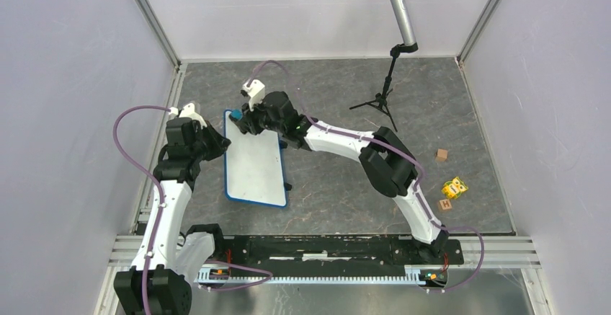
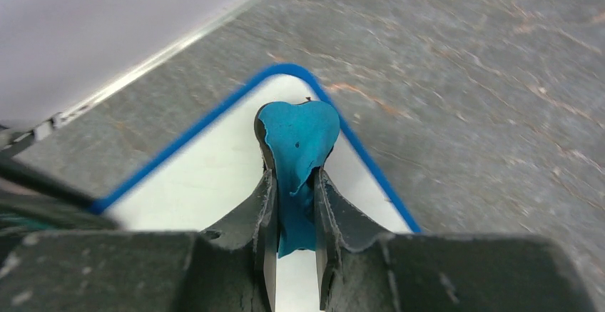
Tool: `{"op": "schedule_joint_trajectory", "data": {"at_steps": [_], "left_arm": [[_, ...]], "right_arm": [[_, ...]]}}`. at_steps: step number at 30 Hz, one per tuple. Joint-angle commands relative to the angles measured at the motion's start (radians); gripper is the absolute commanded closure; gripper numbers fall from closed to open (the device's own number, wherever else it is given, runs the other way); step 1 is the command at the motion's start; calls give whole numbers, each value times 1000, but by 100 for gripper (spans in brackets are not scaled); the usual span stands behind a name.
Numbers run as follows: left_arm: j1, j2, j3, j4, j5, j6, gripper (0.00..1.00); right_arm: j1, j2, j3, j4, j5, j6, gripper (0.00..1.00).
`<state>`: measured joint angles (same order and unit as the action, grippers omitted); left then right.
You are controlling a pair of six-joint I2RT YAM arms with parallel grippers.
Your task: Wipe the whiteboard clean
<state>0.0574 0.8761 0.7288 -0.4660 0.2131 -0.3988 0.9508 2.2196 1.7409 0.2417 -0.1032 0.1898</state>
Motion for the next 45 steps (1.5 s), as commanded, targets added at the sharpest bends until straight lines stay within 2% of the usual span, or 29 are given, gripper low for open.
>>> {"op": "schedule_joint_trajectory", "data": {"at_steps": [1,6,9,11,15,21,25,29,30,31,32,36,39,41,44,45], "left_arm": [[-18,-9,-11,-20,77,0,98],[-19,-6,-12,-20,59,-4,98],[-19,-2,-9,-20,57,-8,98],[-18,0,-5,-25,53,-8,97],[-19,-5,0,-33,39,-9,85],[-18,-28,5,-39,40,-9,70],[-18,-45,10,-42,37,-9,55],[-18,-93,9,-40,29,-8,40],[-18,-103,7,-38,29,-9,30],[-19,-114,7,-37,28,-8,14],[-18,-120,5,-37,28,-8,5],[-18,-151,7,-37,22,0,0],[-28,-199,17,-46,12,15,0],[-45,-234,33,-60,-8,35,0],[-88,-267,85,-94,-34,48,0],[-100,-273,105,-97,-19,46,0]], "right_arm": [[-56,83,-15,-94,-37,7,93],[-107,68,-36,-203,-92,-30,94],[-114,-97,-206,-169,-37,-78,94],[-115,-264,-330,-135,12,-116,94],[-115,-548,-575,-98,108,-152,94],[-115,-794,-924,-150,274,-150,93],[-112,-845,-1051,-281,378,-112,92],[-82,-887,-1100,-363,355,-67,91],[-63,-894,-1107,-374,345,-59,90],[-49,-903,-1112,-383,344,-50,90],[-35,-910,-1119,-392,347,-40,89],[-3,-939,-1135,-409,353,-27,68],[41,-978,-1087,-495,412,-40,42],[73,-1026,-1039,-565,464,-52,30],[83,-1120,-986,-634,470,-62,2],[83,-1148,-971,-651,470,-65,2]]}}
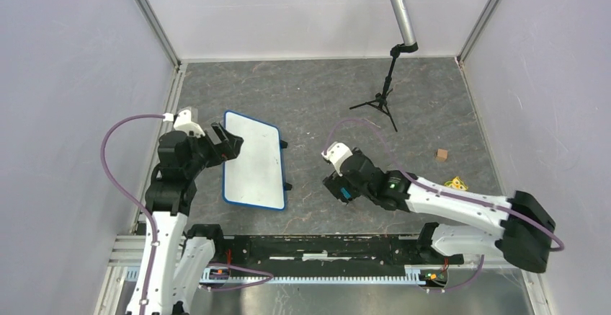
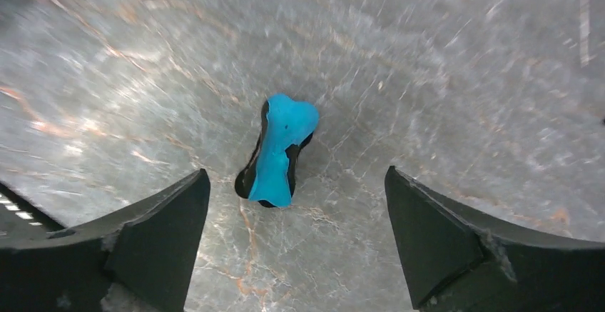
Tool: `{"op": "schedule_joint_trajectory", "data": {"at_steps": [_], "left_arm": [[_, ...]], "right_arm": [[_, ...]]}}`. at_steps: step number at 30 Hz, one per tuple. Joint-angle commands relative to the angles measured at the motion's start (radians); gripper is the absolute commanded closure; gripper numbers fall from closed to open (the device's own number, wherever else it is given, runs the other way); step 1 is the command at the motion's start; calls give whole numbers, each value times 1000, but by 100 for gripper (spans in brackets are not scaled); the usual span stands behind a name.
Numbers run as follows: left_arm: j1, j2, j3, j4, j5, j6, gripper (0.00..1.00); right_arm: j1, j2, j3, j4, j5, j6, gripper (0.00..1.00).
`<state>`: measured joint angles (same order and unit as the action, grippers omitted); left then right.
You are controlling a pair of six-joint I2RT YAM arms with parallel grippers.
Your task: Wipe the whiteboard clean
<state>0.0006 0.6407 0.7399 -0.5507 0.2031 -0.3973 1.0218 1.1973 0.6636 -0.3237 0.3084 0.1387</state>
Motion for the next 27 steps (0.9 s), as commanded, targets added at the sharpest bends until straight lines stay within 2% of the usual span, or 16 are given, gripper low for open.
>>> {"op": "schedule_joint_trajectory", "data": {"at_steps": [1,7,11,14,18,22,24,27], "left_arm": [[-52,-36,122,-9,29,35,0],[-184,22,282,126,287,-60,0],[-279,65,428,202,341,-85,0],[-283,67,515,296,402,-136,0],[-283,22,549,426,380,-180,0],[-283,-27,554,468,313,-163,0],[-283,-32,562,466,298,-152,0],[-283,-26,574,452,291,-153,0]], "right_arm": [[12,-163,116,-102,59,-15,2],[12,-360,201,-158,88,-27,2],[12,-497,314,-184,106,-75,2],[13,-612,382,-147,87,-113,2],[11,-698,488,-113,68,-181,2],[12,-707,566,-125,148,-215,2],[11,-744,537,-92,217,-210,2],[10,-842,395,31,288,-239,2]]}}
